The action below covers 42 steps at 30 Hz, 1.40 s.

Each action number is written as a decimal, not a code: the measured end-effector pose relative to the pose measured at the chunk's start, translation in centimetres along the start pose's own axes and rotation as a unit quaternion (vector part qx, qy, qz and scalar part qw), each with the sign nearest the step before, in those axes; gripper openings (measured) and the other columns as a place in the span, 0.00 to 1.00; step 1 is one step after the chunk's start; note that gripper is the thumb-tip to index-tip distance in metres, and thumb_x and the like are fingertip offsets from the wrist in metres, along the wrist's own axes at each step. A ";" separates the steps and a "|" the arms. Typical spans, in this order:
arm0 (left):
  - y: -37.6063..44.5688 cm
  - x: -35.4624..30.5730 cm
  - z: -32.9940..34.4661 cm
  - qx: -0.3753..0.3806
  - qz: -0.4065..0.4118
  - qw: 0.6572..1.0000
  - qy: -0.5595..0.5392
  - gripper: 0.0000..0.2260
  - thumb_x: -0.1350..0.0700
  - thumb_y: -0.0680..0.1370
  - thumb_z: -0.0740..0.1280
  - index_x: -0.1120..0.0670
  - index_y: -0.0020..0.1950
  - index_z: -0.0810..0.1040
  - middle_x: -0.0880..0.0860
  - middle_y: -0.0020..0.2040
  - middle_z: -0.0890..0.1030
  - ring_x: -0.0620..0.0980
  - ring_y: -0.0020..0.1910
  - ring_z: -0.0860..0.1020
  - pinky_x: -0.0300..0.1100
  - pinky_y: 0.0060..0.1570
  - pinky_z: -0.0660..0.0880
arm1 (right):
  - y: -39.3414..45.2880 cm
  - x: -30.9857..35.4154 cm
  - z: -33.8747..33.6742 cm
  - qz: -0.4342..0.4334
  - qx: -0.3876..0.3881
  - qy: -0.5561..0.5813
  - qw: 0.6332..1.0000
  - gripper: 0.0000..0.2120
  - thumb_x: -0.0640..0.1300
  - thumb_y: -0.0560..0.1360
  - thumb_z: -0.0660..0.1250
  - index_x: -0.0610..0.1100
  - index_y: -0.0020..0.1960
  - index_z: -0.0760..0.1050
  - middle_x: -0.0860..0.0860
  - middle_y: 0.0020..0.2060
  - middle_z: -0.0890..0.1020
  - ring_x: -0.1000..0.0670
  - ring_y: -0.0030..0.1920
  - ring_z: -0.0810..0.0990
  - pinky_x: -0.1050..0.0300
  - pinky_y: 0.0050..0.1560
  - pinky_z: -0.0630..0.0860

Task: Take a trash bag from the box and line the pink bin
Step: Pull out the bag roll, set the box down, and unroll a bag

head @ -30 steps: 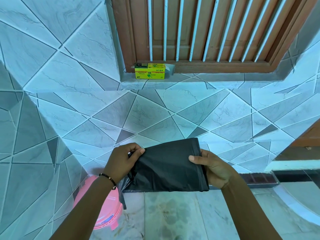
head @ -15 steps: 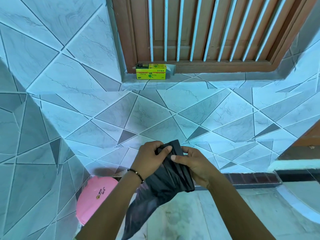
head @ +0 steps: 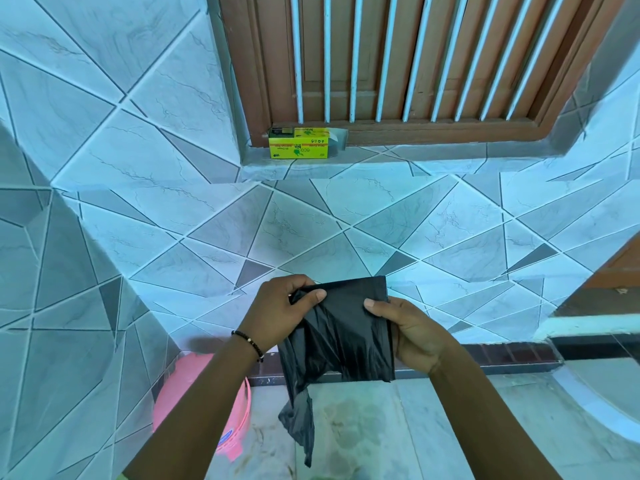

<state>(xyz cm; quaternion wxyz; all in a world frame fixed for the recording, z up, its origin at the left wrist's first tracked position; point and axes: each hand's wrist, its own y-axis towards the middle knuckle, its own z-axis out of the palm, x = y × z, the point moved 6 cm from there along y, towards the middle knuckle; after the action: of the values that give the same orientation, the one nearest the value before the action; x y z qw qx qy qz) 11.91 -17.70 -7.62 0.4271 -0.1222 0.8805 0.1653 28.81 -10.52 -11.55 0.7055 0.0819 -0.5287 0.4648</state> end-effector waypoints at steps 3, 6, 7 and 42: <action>0.0 0.5 -0.7 0.007 -0.002 1.000 -0.003 0.12 0.44 0.71 0.65 0.52 0.40 0.80 0.52 0.38 0.83 0.49 0.40 0.80 0.41 0.43 0.74 | -0.3 0.4 -0.6 -0.001 0.000 0.014 1.000 0.17 0.43 0.69 0.70 0.33 0.54 0.77 0.40 0.46 0.84 0.45 0.41 0.84 0.54 0.43 0.82; -0.2 0.7 -1.1 0.018 0.001 1.000 -0.008 0.11 0.44 0.70 0.65 0.51 0.40 0.81 0.50 0.39 0.83 0.48 0.41 0.80 0.41 0.44 0.74 | -0.7 0.7 -1.2 0.001 -0.002 0.022 1.000 0.12 0.43 0.70 0.66 0.36 0.48 0.78 0.43 0.38 0.85 0.48 0.35 0.84 0.58 0.36 0.81; -0.2 0.8 -1.2 0.018 0.003 1.000 -0.005 0.12 0.44 0.70 0.65 0.51 0.41 0.81 0.50 0.39 0.83 0.48 0.41 0.80 0.41 0.44 0.74 | -0.8 0.8 -1.3 0.000 -0.003 0.023 1.000 0.11 0.42 0.70 0.66 0.35 0.49 0.78 0.43 0.38 0.85 0.48 0.35 0.84 0.58 0.36 0.81; -1.5 -1.4 3.5 0.076 0.025 0.995 -0.063 0.15 0.54 0.79 0.61 0.45 0.32 0.72 0.40 0.26 0.74 0.37 0.30 0.70 0.30 0.33 0.64 | 0.1 0.7 2.7 -0.121 -0.129 -0.318 0.931 0.18 0.56 0.77 0.58 0.45 0.35 0.68 0.47 0.31 0.70 0.50 0.34 0.70 0.55 0.39 0.66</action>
<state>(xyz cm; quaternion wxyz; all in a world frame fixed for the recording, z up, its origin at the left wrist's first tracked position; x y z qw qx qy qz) 15.81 -17.56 -8.85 0.4854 -0.0568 0.8647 0.1155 26.93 -11.63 -9.87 0.5556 0.1968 -0.7670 0.2537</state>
